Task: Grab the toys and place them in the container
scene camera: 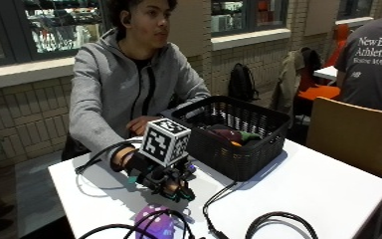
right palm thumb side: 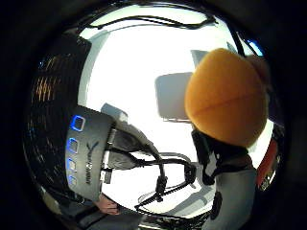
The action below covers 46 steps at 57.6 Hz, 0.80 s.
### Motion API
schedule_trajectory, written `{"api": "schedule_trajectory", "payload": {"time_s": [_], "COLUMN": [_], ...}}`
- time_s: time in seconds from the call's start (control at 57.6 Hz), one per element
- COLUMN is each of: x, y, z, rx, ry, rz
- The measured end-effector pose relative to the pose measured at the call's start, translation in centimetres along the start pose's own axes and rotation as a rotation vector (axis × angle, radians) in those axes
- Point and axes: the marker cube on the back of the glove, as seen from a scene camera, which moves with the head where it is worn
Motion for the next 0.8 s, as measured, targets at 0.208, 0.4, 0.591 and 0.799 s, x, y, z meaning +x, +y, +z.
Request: {"api": "schedule_trajectory", "payload": {"time_s": [0.208,0.4,0.591,0.799], "x": [-0.4,-5.9,-12.8,-16.9], "y": [1.3,5.4,8.9,10.6], "z": [-5.1,-13.2,-16.8,-17.6], "rx": [0.245,0.462,0.530,0.500], "ry": [-0.130,-0.169,-0.097,-0.034], "rz": [-0.030,-0.245,-0.494,-0.592]}}
